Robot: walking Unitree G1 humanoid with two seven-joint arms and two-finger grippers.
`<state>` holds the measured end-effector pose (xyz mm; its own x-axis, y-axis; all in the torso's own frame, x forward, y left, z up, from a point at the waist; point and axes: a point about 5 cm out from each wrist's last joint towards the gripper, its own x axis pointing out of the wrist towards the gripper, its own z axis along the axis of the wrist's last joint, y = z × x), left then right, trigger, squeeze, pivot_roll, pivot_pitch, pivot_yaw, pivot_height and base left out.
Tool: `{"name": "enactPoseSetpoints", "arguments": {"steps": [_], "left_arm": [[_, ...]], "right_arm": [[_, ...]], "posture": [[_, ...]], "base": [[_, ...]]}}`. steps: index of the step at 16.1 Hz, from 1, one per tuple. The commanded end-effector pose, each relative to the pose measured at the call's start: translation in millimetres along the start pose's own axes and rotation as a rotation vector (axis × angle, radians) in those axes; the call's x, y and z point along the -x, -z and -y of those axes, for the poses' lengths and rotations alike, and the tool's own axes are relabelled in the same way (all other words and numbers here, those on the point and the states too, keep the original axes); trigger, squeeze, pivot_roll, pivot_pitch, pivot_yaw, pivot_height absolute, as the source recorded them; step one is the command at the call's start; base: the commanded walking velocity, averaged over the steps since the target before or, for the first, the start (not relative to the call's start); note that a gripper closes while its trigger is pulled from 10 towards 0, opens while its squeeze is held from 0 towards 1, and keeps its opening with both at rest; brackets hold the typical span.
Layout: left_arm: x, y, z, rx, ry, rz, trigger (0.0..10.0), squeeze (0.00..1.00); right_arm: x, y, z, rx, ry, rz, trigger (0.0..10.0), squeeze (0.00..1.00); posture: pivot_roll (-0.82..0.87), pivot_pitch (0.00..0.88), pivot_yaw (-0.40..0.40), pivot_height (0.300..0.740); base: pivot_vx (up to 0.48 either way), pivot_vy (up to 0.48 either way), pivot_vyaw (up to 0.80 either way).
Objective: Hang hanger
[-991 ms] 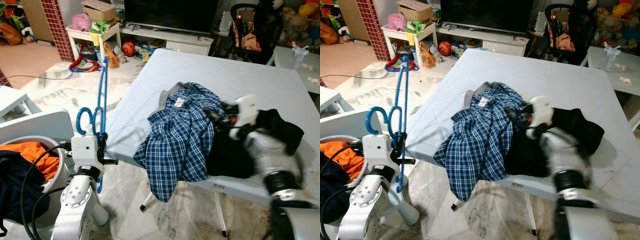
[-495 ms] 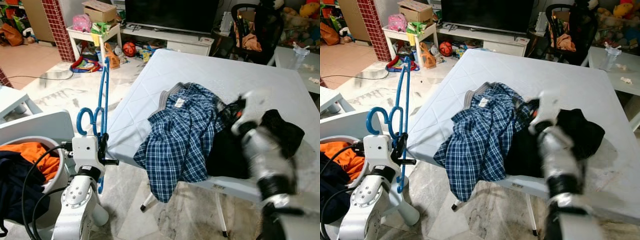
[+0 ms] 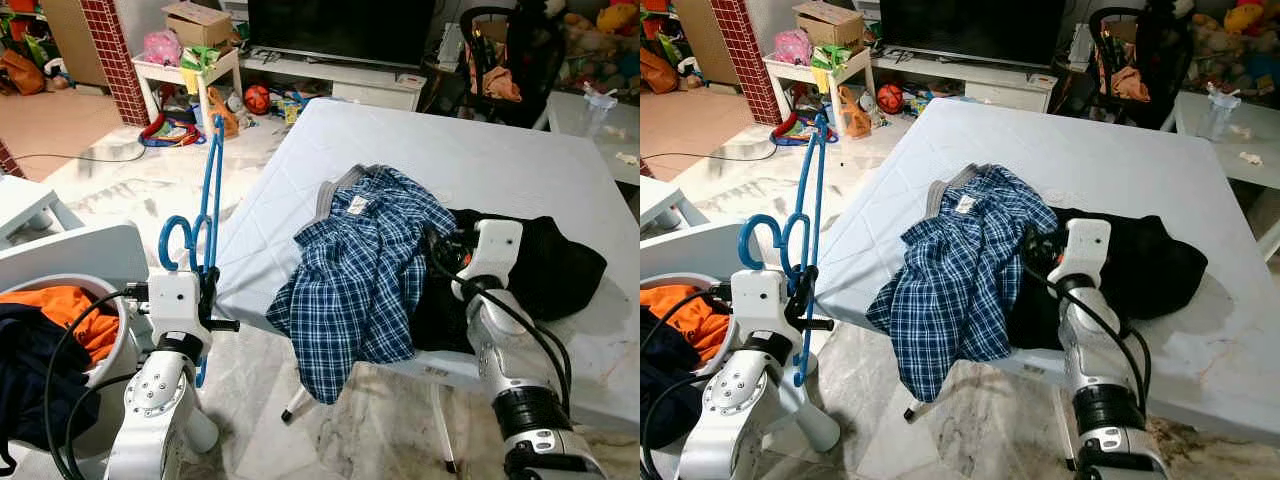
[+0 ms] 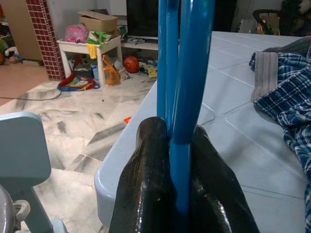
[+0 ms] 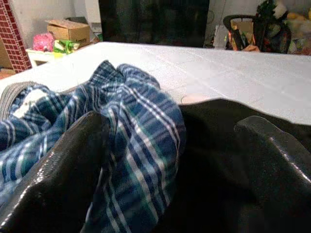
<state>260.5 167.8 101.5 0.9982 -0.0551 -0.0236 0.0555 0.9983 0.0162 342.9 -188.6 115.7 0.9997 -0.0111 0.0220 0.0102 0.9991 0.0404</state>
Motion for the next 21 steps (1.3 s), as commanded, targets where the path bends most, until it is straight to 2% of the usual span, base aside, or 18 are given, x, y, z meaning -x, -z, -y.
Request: {"name": "enactPoseSetpoints", "arguments": {"steps": [1,5,17,21], "left_arm": [[-2.1,1.9,3.9,-0.001,0.020,-0.014,10.0,0.00],[-0.8,2.6,3.8,0.002,0.017,-0.016,10.0,0.00],[-3.4,3.3,4.5,-0.001,0.024,-0.016,10.0,0.00],[-3.9,3.6,5.4,-0.003,0.035,-0.022,10.0,0.00]], "right_arm": [[-4.4,-11.8,3.0,0.008,0.014,0.036,10.0,1.00],[-7.1,-21.2,2.3,0.044,0.005,0.083,10.0,1.00],[-11.6,-22.5,0.2,0.051,-0.003,0.076,10.0,1.00],[-11.3,-16.2,-1.1,0.051,0.001,0.056,10.0,1.00]], "posture": [[-0.03,0.000,-0.026,0.740],[-0.03,0.000,-0.030,0.740],[-0.03,0.000,-0.040,0.740],[-0.03,0.000,-0.033,0.740]], "base": [[-0.266,0.000,0.00],[-0.275,0.000,0.00],[-0.278,0.000,0.00],[-0.278,0.000,0.00]]}}
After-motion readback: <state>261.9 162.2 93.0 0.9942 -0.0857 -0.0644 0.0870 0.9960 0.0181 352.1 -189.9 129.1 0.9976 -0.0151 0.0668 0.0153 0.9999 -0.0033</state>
